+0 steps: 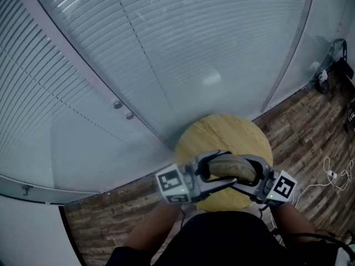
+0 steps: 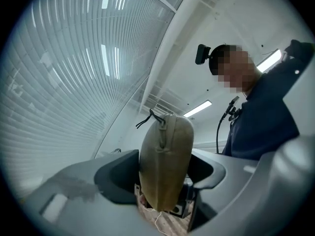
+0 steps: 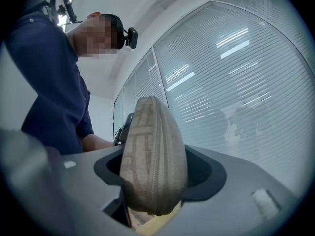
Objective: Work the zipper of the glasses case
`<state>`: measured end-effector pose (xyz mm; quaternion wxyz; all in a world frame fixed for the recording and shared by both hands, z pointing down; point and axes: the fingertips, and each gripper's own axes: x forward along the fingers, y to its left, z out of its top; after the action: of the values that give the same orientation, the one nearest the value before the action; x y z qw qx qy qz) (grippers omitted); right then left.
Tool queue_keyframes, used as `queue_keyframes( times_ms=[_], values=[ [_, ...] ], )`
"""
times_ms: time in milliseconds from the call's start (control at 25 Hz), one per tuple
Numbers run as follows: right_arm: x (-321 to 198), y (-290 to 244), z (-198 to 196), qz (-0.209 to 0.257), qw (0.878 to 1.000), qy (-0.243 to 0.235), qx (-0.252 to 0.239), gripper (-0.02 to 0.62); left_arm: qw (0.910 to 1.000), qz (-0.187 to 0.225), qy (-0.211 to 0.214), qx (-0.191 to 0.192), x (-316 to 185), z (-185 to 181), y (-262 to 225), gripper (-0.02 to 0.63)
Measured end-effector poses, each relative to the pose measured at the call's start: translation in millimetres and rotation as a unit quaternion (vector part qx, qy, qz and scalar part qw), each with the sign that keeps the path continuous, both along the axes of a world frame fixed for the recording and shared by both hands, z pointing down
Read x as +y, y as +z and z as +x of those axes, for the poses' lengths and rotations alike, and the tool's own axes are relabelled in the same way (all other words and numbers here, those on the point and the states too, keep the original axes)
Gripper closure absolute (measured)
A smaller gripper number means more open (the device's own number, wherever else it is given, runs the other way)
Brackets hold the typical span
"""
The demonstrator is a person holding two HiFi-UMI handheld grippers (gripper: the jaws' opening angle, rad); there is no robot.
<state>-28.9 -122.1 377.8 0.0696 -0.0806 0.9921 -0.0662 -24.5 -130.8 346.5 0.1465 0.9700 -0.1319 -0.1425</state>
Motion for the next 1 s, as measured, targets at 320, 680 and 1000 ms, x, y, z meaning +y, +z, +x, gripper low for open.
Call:
queue_keyframes(
  times_ms=[320, 680, 1000],
  values=[
    [8, -8, -10, -0.026, 0.999, -0.025, -0.031, 0.291, 0.9995, 0.028, 0.006, 0.013, 6, 5, -24, 0.279],
    [7, -15, -21, -0.068, 0.995, -0.034, -0.069, 0.282, 0.9987, 0.035, -0.025, -0.029, 3, 3, -24, 0.291],
    [1, 4, 2, -0.036, 0.998, -0.046, 0.016, 0.236, 0.9903, 0.047, -0.007, -0.130, 7, -5, -12, 0.295]
  ],
)
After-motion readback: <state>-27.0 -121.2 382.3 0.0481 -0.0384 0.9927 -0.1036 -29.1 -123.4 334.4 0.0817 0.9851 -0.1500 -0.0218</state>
